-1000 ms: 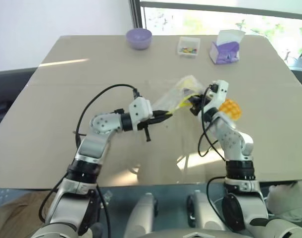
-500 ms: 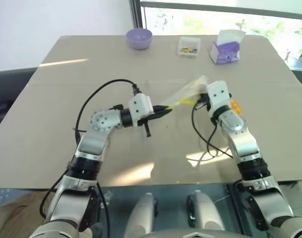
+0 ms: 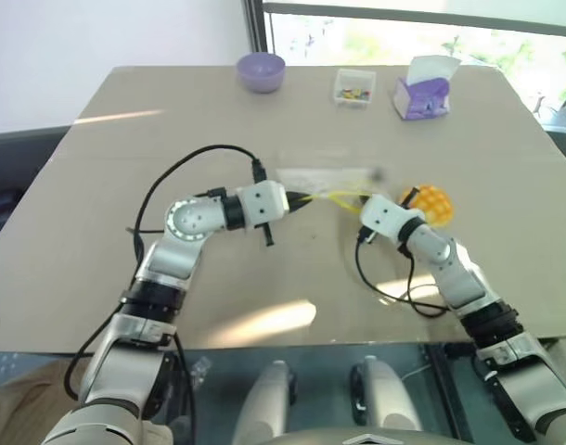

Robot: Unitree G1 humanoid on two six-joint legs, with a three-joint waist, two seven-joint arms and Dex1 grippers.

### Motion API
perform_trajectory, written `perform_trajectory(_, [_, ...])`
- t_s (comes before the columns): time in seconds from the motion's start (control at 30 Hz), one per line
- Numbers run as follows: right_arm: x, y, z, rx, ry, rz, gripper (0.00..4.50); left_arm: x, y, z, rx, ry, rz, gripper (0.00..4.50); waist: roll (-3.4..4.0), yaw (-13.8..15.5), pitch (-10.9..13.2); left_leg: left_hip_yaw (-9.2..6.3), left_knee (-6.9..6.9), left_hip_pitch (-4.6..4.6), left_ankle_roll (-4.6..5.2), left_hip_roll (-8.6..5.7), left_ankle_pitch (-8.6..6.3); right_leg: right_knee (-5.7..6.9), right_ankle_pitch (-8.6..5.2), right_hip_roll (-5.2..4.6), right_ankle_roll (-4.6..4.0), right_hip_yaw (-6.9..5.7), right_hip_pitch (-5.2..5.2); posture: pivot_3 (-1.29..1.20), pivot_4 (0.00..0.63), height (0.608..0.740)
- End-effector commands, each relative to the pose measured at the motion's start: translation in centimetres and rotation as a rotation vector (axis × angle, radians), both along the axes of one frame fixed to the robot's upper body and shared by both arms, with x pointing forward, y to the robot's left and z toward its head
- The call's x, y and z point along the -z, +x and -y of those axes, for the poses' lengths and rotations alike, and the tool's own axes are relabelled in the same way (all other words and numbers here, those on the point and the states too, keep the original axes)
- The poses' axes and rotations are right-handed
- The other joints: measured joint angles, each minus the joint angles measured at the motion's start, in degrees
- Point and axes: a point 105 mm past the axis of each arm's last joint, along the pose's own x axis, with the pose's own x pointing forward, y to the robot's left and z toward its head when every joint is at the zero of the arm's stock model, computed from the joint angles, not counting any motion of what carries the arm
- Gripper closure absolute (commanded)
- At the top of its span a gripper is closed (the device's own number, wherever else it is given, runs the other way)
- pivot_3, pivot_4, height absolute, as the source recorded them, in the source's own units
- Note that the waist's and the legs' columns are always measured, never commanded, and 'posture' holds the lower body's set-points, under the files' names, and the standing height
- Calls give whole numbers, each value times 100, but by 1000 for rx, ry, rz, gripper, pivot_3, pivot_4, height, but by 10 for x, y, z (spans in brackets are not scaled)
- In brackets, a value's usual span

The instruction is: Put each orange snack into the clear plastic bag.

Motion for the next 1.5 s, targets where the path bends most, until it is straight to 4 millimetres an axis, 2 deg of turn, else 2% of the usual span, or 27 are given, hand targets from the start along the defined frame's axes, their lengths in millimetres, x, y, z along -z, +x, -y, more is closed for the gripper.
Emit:
perform_trajectory(0.03, [0, -7, -8, -61, -30, 4, 4417, -3, -4, 1, 20, 10, 13, 4500, 0, 0, 0, 0, 0, 0, 0, 0, 0, 0, 0, 0, 0, 0, 0, 0, 150, 666])
perform_trajectory(0.27, [-23, -6, -26, -92, 75, 82, 4417, -6, -5, 5, 6, -23, -12, 4500, 0, -1, 0, -2, 1, 0, 0, 1, 0, 1, 0, 1, 0, -1, 0, 0, 150, 666])
perform_trajectory(0.33, [-23, -4, -28, -91, 58, 92, 4417, -8, -5, 6, 3, -44, -23, 4500, 0, 2, 0, -2, 1, 0, 0, 1, 0, 1, 0, 1, 0, -1, 0, 0, 150, 666])
perform_trajectory(0.47, [-4, 0, -28, -95, -24, 41, 4417, -11, -4, 6, -23, -81, -45, 4500, 0, 3, 0, -2, 3, -1, 0, 0, 0, 1, 0, 0, 0, -1, 1, 0, 150, 666])
perform_trajectory(0.53, [2, -1, -24, -94, -48, 36, 3834, -11, -2, 4, -42, -97, -56, 4500, 0, 3, 0, -3, 3, -1, 0, 0, 0, 1, 0, 1, 0, -2, 0, 0, 150, 666])
perform_trajectory(0.57, [2, -1, -22, -92, -52, 41, 3682, -11, -1, 3, -50, -103, -59, 4500, 0, 3, 0, -3, 3, 0, 0, 0, 0, 1, 0, 0, 0, -2, 0, 0, 150, 666])
perform_trajectory(0.67, [-2, -2, -16, -79, -67, 77, 2413, -11, 1, 0, -70, -121, -73, 4500, -2, 4, -1, -1, 4, 0, 0, 0, 0, 1, 0, 0, 0, -1, 1, 0, 150, 666])
perform_trajectory(0.7, [-5, -1, -13, -70, -71, 98, 1776, -11, 2, 0, -75, -122, -75, 4500, -2, 4, -1, -2, 4, 0, 0, 0, 0, 1, 0, 0, 0, -1, 1, 0, 150, 666])
perform_trajectory(0.73, [-9, -1, -10, -60, -67, 118, 1486, -11, 2, -1, -81, -124, -77, 4500, -2, 5, -1, -2, 4, 0, 0, 0, 0, 1, 0, 0, 0, -1, 1, 0, 150, 666])
perform_trajectory(0.83, [-20, -3, -5, -54, -50, 148, 154, -10, 5, -1, -96, -135, -82, 4500, -2, 5, -1, -2, 4, 0, 0, 0, 0, 2, 0, 0, 0, -1, 1, 0, 150, 666])
perform_trajectory(1.1, [-59, -21, 2, -104, 51, 178, 154, -12, 16, -5, -159, -175, -95, 4500, -2, 1, -1, -3, 7, -2, 0, 0, 0, 3, 0, -1, 0, -2, 1, 0, 150, 666])
perform_trajectory(1.3, [-66, -27, 11, -100, 81, 137, 65, -14, 19, -4, -183, -198, -97, 4500, -2, 13, -1, -2, 9, -3, 1, 0, 0, 3, 0, -1, 0, -2, 2, 0, 150, 666])
perform_trajectory(1.43, [-73, -25, 18, -42, 211, 123, 65, -15, 20, -5, -194, -213, -102, 4500, -2, 5, -1, -2, 10, -2, 0, 0, 0, 6, 0, -1, 0, -2, 1, 0, 150, 666])
perform_trajectory(1.5, [-68, -27, 28, -11, 222, 84, 65, -15, 21, -7, -203, -212, -104, 4500, -2, 14, -1, -3, 10, -2, 0, 0, 0, 6, 0, -1, 0, -2, 1, 0, 150, 666])
